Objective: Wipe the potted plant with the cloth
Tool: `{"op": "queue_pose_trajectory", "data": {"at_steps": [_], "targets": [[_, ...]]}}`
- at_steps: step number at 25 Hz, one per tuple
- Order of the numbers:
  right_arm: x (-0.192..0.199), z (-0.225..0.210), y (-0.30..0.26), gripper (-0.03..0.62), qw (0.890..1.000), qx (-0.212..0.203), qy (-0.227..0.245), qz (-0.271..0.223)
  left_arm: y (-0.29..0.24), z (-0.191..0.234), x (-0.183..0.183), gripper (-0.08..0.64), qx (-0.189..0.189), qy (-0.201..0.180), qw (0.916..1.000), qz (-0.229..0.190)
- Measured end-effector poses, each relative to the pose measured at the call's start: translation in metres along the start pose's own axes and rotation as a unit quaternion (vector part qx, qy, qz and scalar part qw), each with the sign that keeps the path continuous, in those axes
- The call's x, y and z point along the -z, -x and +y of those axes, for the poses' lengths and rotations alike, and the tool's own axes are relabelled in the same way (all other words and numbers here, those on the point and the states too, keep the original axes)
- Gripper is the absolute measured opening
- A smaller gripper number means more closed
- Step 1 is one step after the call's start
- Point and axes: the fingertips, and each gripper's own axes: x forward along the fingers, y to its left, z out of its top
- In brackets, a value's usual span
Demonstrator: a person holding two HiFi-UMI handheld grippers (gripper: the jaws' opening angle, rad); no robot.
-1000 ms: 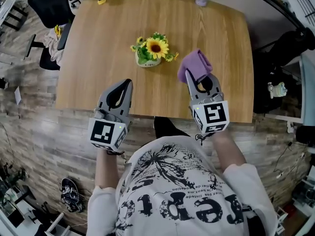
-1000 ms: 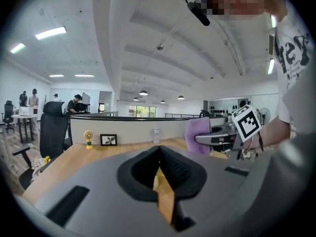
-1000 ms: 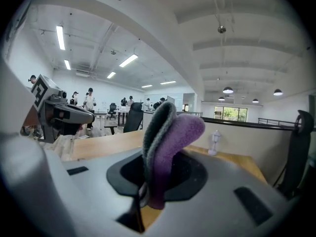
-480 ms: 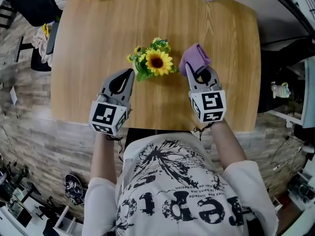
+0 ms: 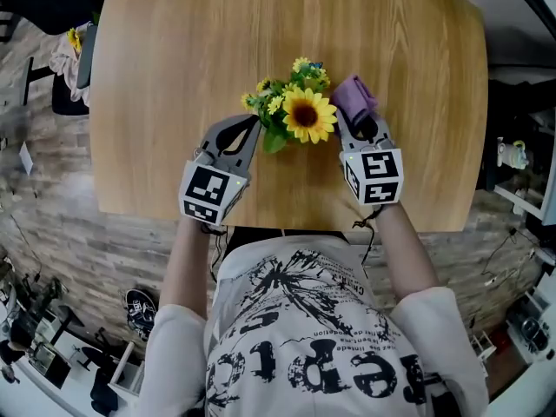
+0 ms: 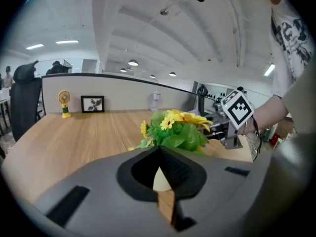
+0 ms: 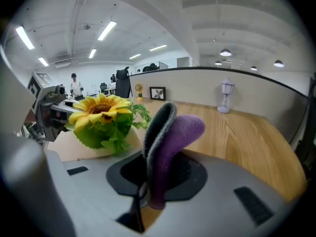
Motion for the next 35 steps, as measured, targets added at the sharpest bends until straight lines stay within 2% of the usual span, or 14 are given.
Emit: {"op": "queue_pose_trajectory", "data": {"at_steps": [3,8,12,16,21,27,35], "targets": [[0.010,0.007,-0.009,0.074,1.000,-0.007,0.001,0.019,-0.011,-0.001,0.006,0.003,0.020,0.001,0.9998,0.004],[0.019,0.028,-0.020,0.074,0.998,-0.045,0.012,0.048,-0.017,0.000,0.008,0.003,0.050,0.000,0.9988,0.001],[0.024,0.042,-0.025,0.072,0.996,-0.061,0.002,0.064,-0.016,0.000,0.009,0.003,0.072,0.005,0.9974,-0.004],[0.030,0.042,-0.029,0.072,0.994,-0.064,-0.037,0.081,-0.018,-0.001,0.011,0.003,0.094,-0.003,0.9956,-0.002],[0.037,0.049,-0.027,0.072,0.992,-0.064,-0.023,0.109,-0.017,0.000,0.011,0.003,0.110,-0.006,0.9939,-0.005],[0.046,0.058,-0.016,0.072,0.990,-0.062,-0.046,0.121,-0.016,0.000,0.010,0.002,0.122,0.001,0.9923,-0.024],[0.058,0.076,-0.006,0.074,0.989,-0.039,-0.076,0.118,-0.016,-0.006,0.012,0.003,0.166,-0.037,0.9849,-0.031]]}}
